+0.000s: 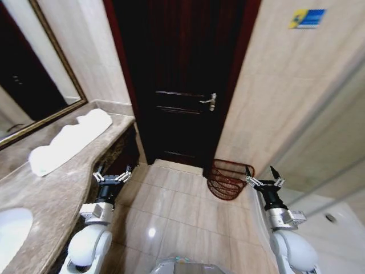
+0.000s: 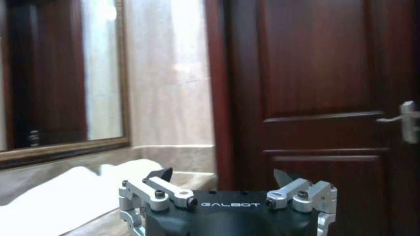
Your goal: Discard the used towel into the hamper.
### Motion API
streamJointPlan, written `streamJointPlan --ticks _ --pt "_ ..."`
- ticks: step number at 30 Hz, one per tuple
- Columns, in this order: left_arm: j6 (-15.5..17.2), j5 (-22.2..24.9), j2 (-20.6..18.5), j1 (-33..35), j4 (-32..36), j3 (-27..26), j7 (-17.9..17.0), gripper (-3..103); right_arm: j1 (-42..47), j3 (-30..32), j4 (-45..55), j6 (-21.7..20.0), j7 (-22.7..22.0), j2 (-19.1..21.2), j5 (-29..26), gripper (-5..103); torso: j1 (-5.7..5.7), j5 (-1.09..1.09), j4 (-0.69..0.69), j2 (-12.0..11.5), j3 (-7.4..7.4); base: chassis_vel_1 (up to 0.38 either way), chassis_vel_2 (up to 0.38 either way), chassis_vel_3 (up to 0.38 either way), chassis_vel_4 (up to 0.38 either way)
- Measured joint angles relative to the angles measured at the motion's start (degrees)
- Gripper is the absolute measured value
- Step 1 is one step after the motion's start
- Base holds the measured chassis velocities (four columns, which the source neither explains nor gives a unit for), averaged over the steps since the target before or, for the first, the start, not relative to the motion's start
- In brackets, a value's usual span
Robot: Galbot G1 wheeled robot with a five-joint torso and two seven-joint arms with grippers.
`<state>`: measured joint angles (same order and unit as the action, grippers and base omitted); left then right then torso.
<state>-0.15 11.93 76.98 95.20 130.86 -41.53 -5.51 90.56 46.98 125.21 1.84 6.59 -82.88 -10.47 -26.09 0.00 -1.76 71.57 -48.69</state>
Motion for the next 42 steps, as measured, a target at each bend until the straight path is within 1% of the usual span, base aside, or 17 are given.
streamJointPlan --ticks 3,5,8,11,13,14,15,19,24,30,35,42 --pt "-0.1 0.0 0.0 0.1 0.0 -0.1 0.0 100 0.1 0.0 0.0 0.0 0.0 0.0 0.0 100 0.02 -0.02 0.01 0.0 0.01 0.007 0.227 0.228 0.013" --pt "-0.1 0.0 0.0 0.1 0.1 -0.2 0.0 100 0.1 -0.1 0.0 0.0 0.0 -0.2 0.1 100 -0.01 0.02 -0.01 0.0 0.00 0.040 0.234 0.222 0.016" --pt "-0.1 0.0 0.0 0.0 0.1 -0.3 0.0 100 0.1 -0.2 0.1 0.1 0.0 -0.3 0.2 100 0.01 -0.03 0.01 0.0 0.01 0.020 0.213 0.223 0.028" --pt "-0.2 0.0 0.0 0.0 0.1 -0.3 0.0 100 0.1 -0.2 0.1 0.1 -0.1 -0.4 0.2 100 0.00 0.02 0.00 0.0 0.00 0.028 0.215 0.209 0.036" --pt "-0.4 0.0 0.1 0.1 0.1 -0.3 0.0 100 0.0 -0.2 0.1 0.1 -0.2 -0.4 0.3 100 0.02 -0.04 0.00 0.0 0.01 0.024 0.216 0.213 0.039" --pt "-0.4 0.0 0.1 0.1 0.1 -0.3 0.0 100 0.0 -0.2 0.1 0.1 -0.2 -0.4 0.3 100 0.02 -0.04 0.00 0.0 0.01 0.016 0.216 0.220 0.028" --pt "-0.5 0.0 0.1 0.2 0.0 -0.3 0.0 100 0.0 -0.2 0.1 0.1 -0.2 -0.4 0.3 100 0.01 0.01 0.00 0.0 0.01 0.035 0.213 0.194 0.023" --pt "-0.6 0.0 0.1 0.1 -0.1 -0.4 0.0 100 -0.1 -0.2 0.2 0.1 -0.3 -0.4 0.3 100 0.01 -0.02 0.00 0.0 0.00 0.032 0.203 0.205 0.038" --pt "-0.7 0.1 -0.1 0.1 -0.1 -0.6 -0.1 100 0.0 -0.3 0.1 0.2 -0.3 -0.9 0.4 100 0.01 0.00 0.00 0.0 0.00 0.021 0.211 0.207 0.014" --pt "-2.7 0.1 -0.1 -0.2 -0.7 -0.2 -0.4 100 0.1 -0.4 -0.3 0.4 -0.3 -1.3 0.8 100 0.01 0.00 -0.01 0.0 0.01 -0.018 0.163 0.172 0.006" --pt "-3.3 0.1 0.0 -0.5 -1.0 -0.1 -0.4 100 0.1 -0.4 -0.4 0.5 -0.3 -1.3 0.8 100 0.01 0.00 0.01 0.0 0.01 -0.078 0.110 0.109 -0.077" --pt "-3.7 0.1 0.1 -0.5 -1.1 -0.1 -0.4 100 0.3 -0.5 -0.5 1.1 -0.3 -1.4 1.1 100 0.01 -0.01 0.00 0.0 0.00 -0.102 0.092 0.094 -0.096"
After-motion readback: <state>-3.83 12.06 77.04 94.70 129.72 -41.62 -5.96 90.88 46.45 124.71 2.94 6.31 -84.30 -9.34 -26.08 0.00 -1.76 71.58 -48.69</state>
